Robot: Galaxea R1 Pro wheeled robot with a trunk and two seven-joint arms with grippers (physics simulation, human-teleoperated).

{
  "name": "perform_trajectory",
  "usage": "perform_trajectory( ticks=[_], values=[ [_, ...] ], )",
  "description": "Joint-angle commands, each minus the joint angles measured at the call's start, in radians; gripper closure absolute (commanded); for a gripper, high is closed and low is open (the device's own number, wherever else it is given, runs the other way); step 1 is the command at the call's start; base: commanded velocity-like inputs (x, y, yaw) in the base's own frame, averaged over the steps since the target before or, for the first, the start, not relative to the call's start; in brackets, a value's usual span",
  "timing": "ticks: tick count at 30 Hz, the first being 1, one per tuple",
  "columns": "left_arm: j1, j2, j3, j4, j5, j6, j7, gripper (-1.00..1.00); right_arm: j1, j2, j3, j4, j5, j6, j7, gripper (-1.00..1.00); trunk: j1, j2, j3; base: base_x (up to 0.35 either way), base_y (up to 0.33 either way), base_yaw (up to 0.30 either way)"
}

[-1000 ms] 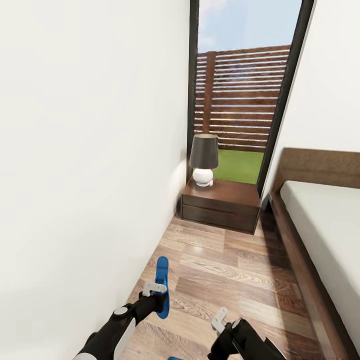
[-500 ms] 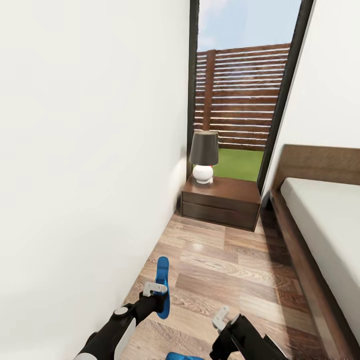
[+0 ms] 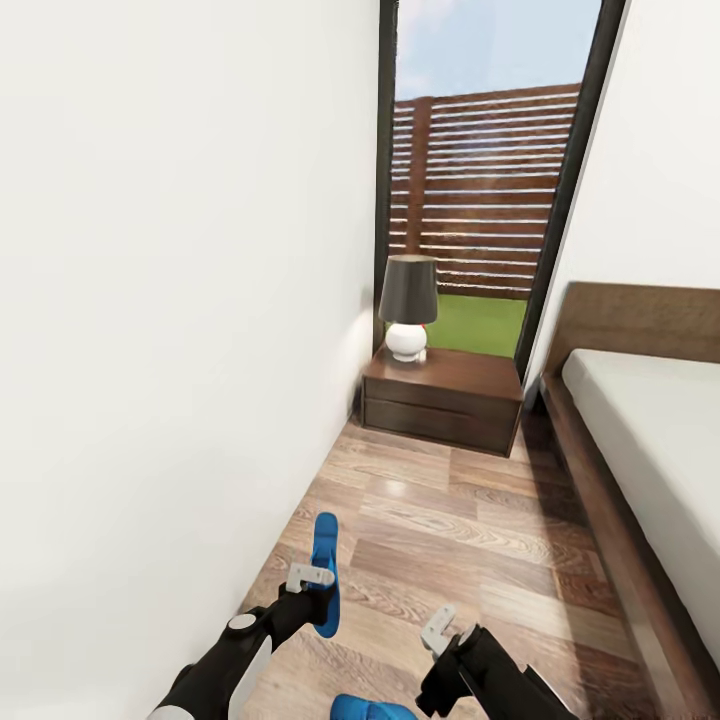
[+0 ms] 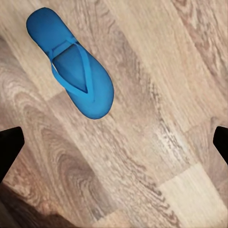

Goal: In the bedroom, move the book from the bed onto either nightstand, and place the two sandals side by side next to the bed.

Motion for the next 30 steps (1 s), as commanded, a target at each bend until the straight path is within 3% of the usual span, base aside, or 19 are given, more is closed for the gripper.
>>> perform_trajectory(
  ticks=[1, 5, 9, 11, 15, 18, 30],
  values=[
    [0.000, 0.000, -0.001, -0.001, 0.008, 0.005, -0.002, 1.00, 0.000, 0.000, 0.001, -0.002, 0.011, 0.003, 0.000, -1.00, 0.004, -0.008, -0.004, 0.000, 0.000, 0.000],
    [0.000, 0.000, -0.001, -0.001, 0.009, 0.005, -0.002, 1.00, 0.000, 0.000, 0.003, 0.000, 0.011, 0.002, -0.089, -1.00, 0.019, -0.036, -0.017, 0.000, 0.000, 0.000],
    [0.000, 0.000, -0.001, 0.000, 0.009, 0.005, -0.002, 1.00, 0.000, 0.002, 0.003, 0.008, 0.011, -0.008, -0.135, -1.00, 0.034, -0.064, -0.029, 0.000, 0.000, 0.000],
    [0.000, 0.000, -0.001, 0.000, 0.009, 0.005, -0.002, 1.00, 0.000, 0.003, 0.003, 0.014, 0.011, -0.023, -0.142, -1.00, 0.042, -0.078, -0.036, 0.000, 0.000, 0.000],
    [0.000, 0.000, -0.001, 0.000, 0.009, 0.005, -0.002, 1.00, 0.000, 0.006, 0.004, 0.059, 0.011, -0.138, -0.148, -1.00, 0.047, -0.085, -0.050, 0.000, 0.000, 0.000],
    [0.000, -0.001, -0.001, 0.000, 0.009, 0.005, -0.002, 1.00, 0.000, 0.005, 0.002, 0.083, 0.010, -0.182, -0.149, -1.00, 0.049, -0.086, -0.062, 0.000, 0.000, 0.000],
    [0.000, -0.001, -0.001, 0.000, 0.009, 0.005, -0.002, 1.00, 0.000, 0.000, -0.013, 0.079, 0.008, -0.222, -0.153, -1.00, 0.054, -0.089, -0.108, 0.000, 0.000, 0.000]
  ],
)
